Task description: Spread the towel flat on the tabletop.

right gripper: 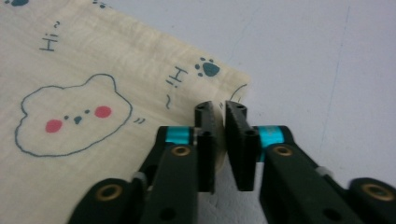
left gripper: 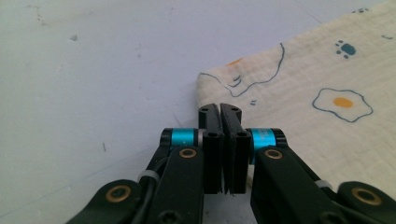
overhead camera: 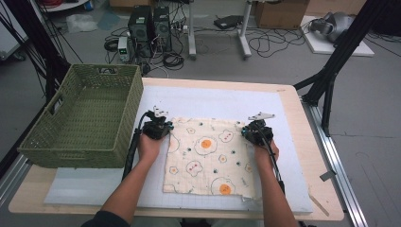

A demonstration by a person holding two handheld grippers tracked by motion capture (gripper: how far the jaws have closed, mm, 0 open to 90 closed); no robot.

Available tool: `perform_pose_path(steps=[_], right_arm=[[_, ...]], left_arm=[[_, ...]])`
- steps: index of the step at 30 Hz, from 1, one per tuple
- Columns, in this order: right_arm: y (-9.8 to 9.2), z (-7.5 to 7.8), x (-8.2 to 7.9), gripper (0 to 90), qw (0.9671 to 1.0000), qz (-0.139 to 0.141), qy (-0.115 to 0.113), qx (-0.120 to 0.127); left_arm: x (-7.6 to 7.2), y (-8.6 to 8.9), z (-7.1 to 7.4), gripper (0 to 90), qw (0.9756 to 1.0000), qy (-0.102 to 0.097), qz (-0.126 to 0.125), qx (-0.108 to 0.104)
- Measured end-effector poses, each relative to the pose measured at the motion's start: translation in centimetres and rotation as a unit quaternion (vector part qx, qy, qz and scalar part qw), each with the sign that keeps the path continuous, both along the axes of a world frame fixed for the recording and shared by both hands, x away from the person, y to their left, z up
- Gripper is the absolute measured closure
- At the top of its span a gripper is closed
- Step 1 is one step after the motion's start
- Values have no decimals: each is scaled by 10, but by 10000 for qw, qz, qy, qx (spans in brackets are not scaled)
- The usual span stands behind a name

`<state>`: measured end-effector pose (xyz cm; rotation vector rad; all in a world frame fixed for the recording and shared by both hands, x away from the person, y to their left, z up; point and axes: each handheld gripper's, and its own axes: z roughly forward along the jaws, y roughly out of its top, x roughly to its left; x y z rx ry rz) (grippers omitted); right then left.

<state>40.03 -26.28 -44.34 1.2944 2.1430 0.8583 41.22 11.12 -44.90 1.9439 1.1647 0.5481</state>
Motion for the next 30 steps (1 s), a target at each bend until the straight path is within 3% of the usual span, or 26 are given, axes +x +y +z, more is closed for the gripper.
perform_pose_path(steps=[1,3,6,7,8,9,10,11,12,14,16,21,25,30], right_arm=[[-5,2,-1,604,9999,13,4,123],[-14,5,-4,520,9991,17,-20,431],[-24,11,-12,413,9973,-12,-174,712],[-26,13,-15,378,9968,42,-219,769],[-28,14,-18,329,9961,136,-262,829],[-29,14,-21,291,9952,272,-223,914],[-30,14,-24,274,9946,431,-144,929],[-30,14,-24,274,9946,431,-144,929],[-29,16,-32,231,9939,695,-132,851],[-28,18,-36,208,9938,764,-163,796],[-28,24,-50,150,9926,948,-312,695],[-30,31,-67,141,9900,1130,-524,658],[-29,35,-78,118,9875,1268,-696,633],[-33,36,-81,113,9860,1287,-824,660]], left_arm=[[0,2,1,673,10000,18,4,-94],[-1,7,4,560,9998,-39,16,-198],[-6,14,12,482,9974,-223,-118,-676],[-6,14,12,454,9974,-223,-118,-676],[-9,16,15,431,9945,-228,-302,-978],[-9,16,15,390,9945,-228,-302,-978],[-13,16,17,356,9908,-274,-530,-1211],[-13,16,17,334,9908,-274,-530,-1211],[-15,16,18,299,9895,-320,-586,-1280],[-19,14,22,269,9871,-341,-657,-1417],[-23,11,26,193,9868,-391,-683,-1418],[-34,9,38,194,9814,-564,-982,-1548],[-41,10,45,194,9794,-718,-1107,-1531],[-50,14,49,203,9769,-912,-1188,-1526]])
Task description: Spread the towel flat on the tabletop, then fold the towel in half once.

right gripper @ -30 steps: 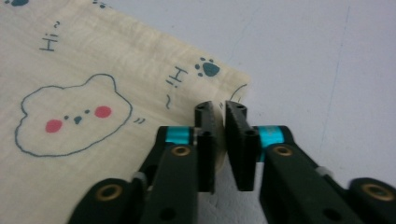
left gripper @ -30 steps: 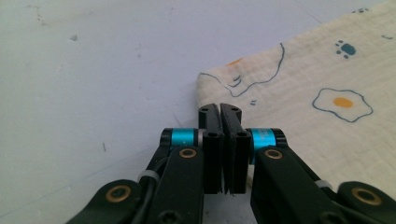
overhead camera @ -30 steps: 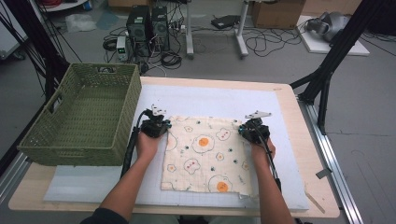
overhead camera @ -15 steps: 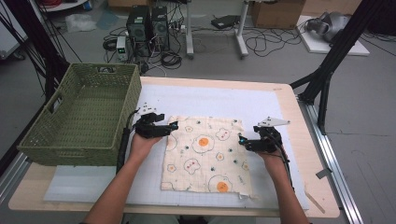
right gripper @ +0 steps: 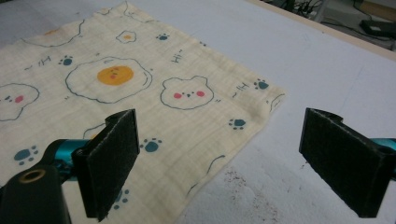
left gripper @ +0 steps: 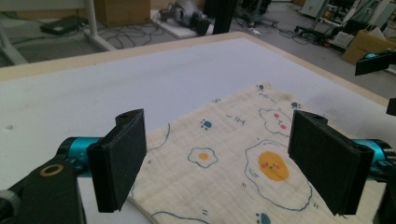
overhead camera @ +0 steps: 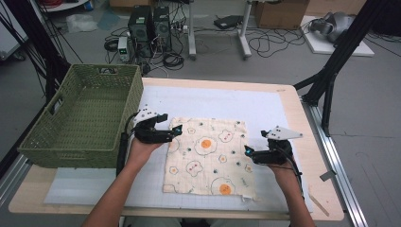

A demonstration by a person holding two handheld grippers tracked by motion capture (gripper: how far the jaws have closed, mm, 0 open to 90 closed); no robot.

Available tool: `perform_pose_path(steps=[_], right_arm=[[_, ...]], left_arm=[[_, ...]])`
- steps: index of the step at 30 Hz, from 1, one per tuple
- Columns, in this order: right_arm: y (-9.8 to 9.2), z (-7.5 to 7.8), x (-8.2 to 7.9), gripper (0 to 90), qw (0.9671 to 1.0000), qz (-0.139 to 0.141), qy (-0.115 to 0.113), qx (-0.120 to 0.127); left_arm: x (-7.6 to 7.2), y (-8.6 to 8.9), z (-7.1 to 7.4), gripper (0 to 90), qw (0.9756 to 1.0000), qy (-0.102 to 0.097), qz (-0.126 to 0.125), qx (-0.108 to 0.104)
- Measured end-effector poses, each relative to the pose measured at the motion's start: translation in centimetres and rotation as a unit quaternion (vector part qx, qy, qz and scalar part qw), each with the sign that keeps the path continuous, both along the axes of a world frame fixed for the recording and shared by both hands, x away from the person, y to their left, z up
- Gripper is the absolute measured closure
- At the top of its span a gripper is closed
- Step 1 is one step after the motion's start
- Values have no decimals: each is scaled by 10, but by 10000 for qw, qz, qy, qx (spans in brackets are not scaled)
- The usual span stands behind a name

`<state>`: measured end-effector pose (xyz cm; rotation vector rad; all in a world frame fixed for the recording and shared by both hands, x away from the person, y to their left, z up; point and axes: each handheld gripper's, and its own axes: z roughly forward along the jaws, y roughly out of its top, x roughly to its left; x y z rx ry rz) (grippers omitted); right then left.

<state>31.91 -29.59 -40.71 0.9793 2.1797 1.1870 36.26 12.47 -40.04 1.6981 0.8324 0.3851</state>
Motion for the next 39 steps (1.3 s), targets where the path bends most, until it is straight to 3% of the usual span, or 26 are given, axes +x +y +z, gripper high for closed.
perform_pose_path(steps=[7,11,12,15,16,19,22,30,37,39], right_arm=[[-11,4,-3,112,9999,22,-149,50],[-13,5,-4,110,9998,75,-180,69],[-13,5,-3,109,9998,71,-164,96],[-14,5,-2,107,9998,55,-144,139],[-14,5,-2,107,9998,55,-144,139],[-13,4,-3,107,9999,4,-77,88],[-14,4,-2,106,9996,-98,-5,254],[-14,4,0,107,9994,-161,-16,294],[-12,1,3,107,9993,-296,58,232],[-10,0,3,107,9995,-277,96,136]], left_arm=[[-8,4,-3,210,9997,-29,-178,152],[-9,4,-5,210,9993,-180,-291,163],[-9,3,-5,210,9993,-152,-296,193],[-8,2,-7,180,9993,242,-246,169],[-7,2,-8,180,9992,286,-247,141],[-8,2,-8,179,9996,216,-166,100],[-9,3,-5,179,9999,80,-74,90],[6,9,4,180,9997,159,145,64],[26,10,4,182,9985,375,347,174],[34,9,-1,184,9968,541,530,268]])
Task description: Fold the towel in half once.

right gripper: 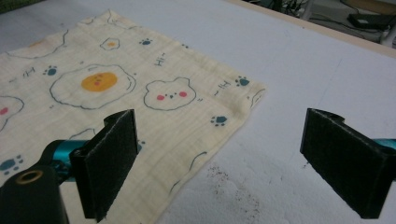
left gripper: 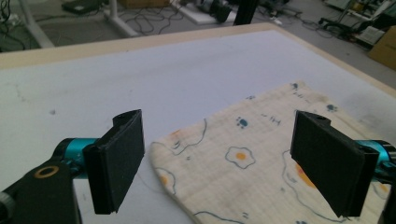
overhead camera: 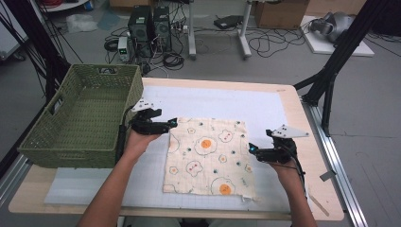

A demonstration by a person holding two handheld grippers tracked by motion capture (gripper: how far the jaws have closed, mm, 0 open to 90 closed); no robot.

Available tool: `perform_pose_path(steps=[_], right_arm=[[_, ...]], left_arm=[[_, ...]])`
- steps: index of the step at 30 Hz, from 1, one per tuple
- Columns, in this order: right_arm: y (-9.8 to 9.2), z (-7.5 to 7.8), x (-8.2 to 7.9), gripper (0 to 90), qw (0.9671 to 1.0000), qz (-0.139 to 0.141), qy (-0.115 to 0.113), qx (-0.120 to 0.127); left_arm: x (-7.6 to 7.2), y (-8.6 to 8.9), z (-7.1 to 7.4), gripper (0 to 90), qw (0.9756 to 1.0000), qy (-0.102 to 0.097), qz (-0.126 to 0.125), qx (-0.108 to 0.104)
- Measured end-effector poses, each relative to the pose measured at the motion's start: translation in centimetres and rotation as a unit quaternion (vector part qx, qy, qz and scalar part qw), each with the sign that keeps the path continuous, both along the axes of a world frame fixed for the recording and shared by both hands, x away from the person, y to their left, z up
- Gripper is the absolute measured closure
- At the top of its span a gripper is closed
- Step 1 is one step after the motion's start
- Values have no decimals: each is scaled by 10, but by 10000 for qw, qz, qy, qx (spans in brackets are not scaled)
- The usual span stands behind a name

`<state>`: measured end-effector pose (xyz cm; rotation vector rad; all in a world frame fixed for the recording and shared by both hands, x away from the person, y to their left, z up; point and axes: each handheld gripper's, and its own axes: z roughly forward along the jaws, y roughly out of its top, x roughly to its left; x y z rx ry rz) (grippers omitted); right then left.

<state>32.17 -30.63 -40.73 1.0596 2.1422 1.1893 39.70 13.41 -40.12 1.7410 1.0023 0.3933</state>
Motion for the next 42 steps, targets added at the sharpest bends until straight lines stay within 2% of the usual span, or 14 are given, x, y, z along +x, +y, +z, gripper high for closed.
perform_pose_path(steps=[7,11,15,18,20,24,28,29,32,34,35,38,39,42], right_arm=[[0,-1,0,107,10000,-12,13,-3],[-1,-2,0,107,10000,-50,51,-14],[0,-3,0,107,9999,-42,104,-44],[1,-4,0,107,9999,-45,132,-70],[1,-5,0,107,9998,-55,149,-115],[0,-8,1,107,9997,-76,191,-136],[-1,-9,3,106,9996,-82,223,-137],[-1,-10,3,107,9997,-86,203,-137],[-1,-12,6,107,9995,-125,274,-135],[0,-13,7,107,9994,-127,288,-130],[2,-16,12,107,9992,-140,334,-179],[4,-20,20,107,9986,-124,437,-267],[4,-21,25,107,9982,-138,509,-295],[4,-24,50,107,9951,-306,894,-287]], left_arm=[[14,-7,-5,201,9997,133,138,171],[26,-14,-6,306,9993,250,64,261],[37,-22,-9,302,9985,293,116,453],[41,-24,-14,333,9984,288,246,428],[45,-26,-23,367,9968,430,299,601],[50,-29,-31,440,9959,480,333,696],[54,-31,-44,485,9919,667,380,1012],[55,-31,-47,494,9898,688,332,1206],[55,-31,-48,563,9895,612,331,1269],[54,-30,-47,679,9882,517,279,1417],[54,-29,-47,775,9887,532,203,1389],[52,-31,-47,842,9888,498,67,1408],[52,-31,-46,848,9883,494,36,1444],[52,-29,-45,853,9907,547,52,1245]])
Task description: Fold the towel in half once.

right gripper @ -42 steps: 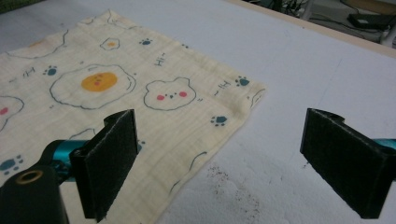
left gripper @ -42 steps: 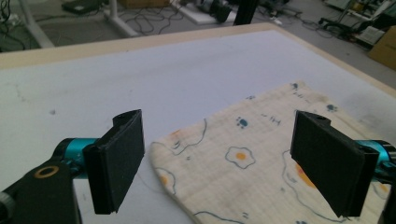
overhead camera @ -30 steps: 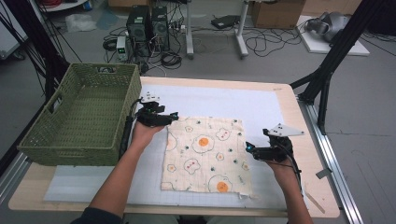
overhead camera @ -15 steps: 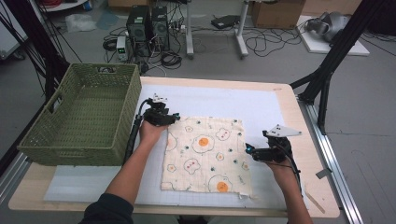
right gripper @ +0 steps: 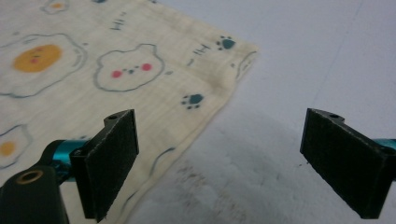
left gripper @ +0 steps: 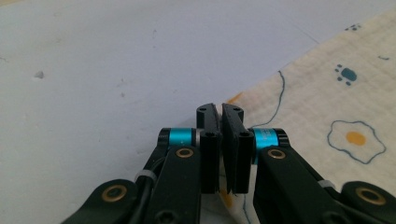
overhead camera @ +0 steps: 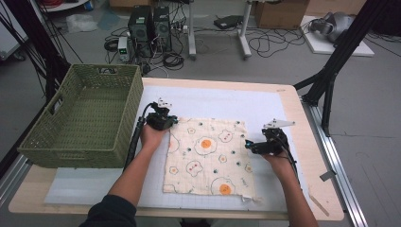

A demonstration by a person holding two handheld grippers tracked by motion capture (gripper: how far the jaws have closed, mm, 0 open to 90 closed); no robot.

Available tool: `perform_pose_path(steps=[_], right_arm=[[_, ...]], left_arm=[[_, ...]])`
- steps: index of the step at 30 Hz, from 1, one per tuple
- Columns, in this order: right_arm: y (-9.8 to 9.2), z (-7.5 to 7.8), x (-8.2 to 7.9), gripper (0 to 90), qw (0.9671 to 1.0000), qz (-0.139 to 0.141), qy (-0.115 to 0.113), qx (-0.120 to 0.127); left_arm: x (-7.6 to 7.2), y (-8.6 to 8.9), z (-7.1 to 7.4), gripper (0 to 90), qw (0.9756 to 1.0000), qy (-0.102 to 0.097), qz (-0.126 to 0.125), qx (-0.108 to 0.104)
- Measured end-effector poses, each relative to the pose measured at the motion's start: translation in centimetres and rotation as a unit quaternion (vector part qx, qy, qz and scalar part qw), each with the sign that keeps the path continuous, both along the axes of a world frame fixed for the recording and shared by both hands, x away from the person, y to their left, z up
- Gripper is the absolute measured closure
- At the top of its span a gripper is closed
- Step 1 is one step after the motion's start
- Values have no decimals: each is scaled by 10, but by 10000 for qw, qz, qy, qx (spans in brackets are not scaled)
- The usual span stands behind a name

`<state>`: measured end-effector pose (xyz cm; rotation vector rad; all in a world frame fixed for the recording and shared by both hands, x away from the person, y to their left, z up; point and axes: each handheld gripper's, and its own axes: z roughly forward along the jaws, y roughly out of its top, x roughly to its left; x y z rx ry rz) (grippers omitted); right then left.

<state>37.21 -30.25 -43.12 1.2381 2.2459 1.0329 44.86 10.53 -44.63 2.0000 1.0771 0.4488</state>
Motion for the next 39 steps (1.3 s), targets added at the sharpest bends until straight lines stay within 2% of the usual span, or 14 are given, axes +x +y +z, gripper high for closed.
perform_pose_path(steps=[7,8,9,13,19,20,21,22,25,27,29,33,36,39], right_arm=[[11,1,35,138,9994,-167,223,-224],[16,2,42,276,9996,-153,142,-209],[18,3,45,314,9997,-161,27,-196],[24,0,55,396,9996,-289,-2,-41],[32,-13,70,505,9989,-348,243,-205],[32,-14,71,561,9991,-346,203,-132],[31,-13,71,774,9995,-241,221,-25],[32,-13,71,867,9996,-90,262,20],[36,-10,70,876,9995,42,88,-292],[35,-6,69,876,9997,-18,-140,-193],[29,1,69,876,9992,-162,-356,87],[25,8,65,876,9982,-227,-544,142],[23,14,62,876,9975,-183,-656,205],[24,19,56,875,9975,11,-690,118]], left_arm=[[-1,3,4,853,9995,-31,10,-305],[-1,4,5,853,9994,-35,27,-334],[-1,6,5,853,9987,26,72,-506],[-1,8,7,853,9972,89,118,-734],[-1,6,7,860,9975,102,114,-684],[0,7,7,861,9974,90,119,-703],[0,7,7,863,9973,82,131,-723],[0,7,8,863,9974,61,168,-695],[1,10,12,863,9973,-5,407,-613],[1,12,17,864,9954,-149,554,-769],[0,13,21,864,9923,-306,624,-1026],[-3,13,27,864,9893,-497,470,-1288],[-6,15,31,863,9888,-544,389,-1337],[-11,17,35,863,9904,-562,187,-1247]])
